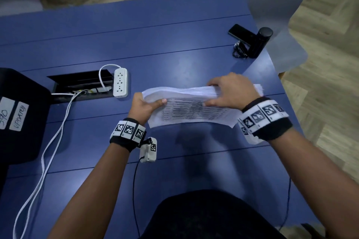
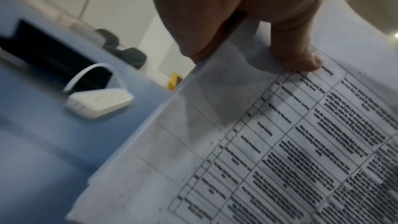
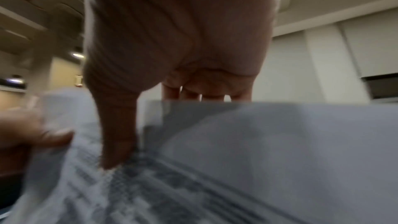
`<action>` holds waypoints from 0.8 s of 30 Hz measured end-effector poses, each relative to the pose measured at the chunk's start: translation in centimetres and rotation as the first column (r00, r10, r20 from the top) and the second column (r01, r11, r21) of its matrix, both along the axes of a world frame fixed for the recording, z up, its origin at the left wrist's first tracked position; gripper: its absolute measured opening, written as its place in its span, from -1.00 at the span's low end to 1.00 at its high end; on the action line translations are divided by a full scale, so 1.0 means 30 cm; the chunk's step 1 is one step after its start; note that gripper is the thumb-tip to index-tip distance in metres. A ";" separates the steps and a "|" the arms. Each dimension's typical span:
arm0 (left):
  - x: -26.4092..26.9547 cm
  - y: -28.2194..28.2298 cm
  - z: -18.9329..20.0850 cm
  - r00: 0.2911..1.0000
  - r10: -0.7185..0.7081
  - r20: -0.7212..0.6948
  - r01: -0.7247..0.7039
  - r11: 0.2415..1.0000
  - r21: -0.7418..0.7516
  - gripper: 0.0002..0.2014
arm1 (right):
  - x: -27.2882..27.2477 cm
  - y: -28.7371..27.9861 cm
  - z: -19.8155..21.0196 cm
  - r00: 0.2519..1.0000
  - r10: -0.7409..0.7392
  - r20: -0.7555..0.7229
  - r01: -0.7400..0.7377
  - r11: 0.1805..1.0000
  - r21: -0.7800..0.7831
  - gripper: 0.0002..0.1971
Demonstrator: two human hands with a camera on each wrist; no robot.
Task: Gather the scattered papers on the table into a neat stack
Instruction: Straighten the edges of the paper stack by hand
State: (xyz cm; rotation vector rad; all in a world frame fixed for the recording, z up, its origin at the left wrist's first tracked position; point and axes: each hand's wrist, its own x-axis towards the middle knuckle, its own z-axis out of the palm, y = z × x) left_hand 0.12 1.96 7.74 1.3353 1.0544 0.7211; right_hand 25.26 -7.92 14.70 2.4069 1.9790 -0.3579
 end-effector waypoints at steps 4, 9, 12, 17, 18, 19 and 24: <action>0.070 0.013 0.142 0.988 -0.116 -0.099 0.137 0.960 0.245 -0.83 | -0.071 0.057 0.027 0.987 0.150 -0.058 -0.148 0.988 0.039 -0.69; -0.011 0.113 0.196 0.999 0.029 0.023 -0.034 0.951 0.306 -0.21 | 0.018 0.002 0.003 0.871 -0.113 -0.477 0.259 0.932 0.253 -0.79; -0.037 0.111 0.154 0.987 -0.001 0.163 -0.005 0.999 0.034 0.06 | 0.050 -0.035 -0.022 0.502 -0.035 -0.864 0.489 0.835 0.251 -0.85; 0.102 -0.010 0.178 0.986 -0.019 0.166 0.045 0.988 -0.151 -0.32 | 0.003 -0.041 -0.052 0.235 0.117 -0.965 0.587 0.774 0.237 -0.83; 0.122 -0.020 0.198 0.985 0.024 0.170 -0.008 0.995 -0.099 -0.44 | 0.006 -0.043 -0.057 0.236 0.122 -0.964 0.610 0.753 0.245 -0.85; 0.140 -0.025 0.217 0.983 0.044 0.176 -0.038 0.999 -0.035 -0.61 | 0.013 -0.046 -0.058 0.238 0.130 -0.962 0.627 0.736 0.254 -0.86; 0.154 -0.040 0.184 0.992 0.080 0.092 -0.091 0.989 0.120 -0.72 | 0.014 -0.081 -0.081 0.278 0.158 -0.948 0.659 0.686 0.308 -0.74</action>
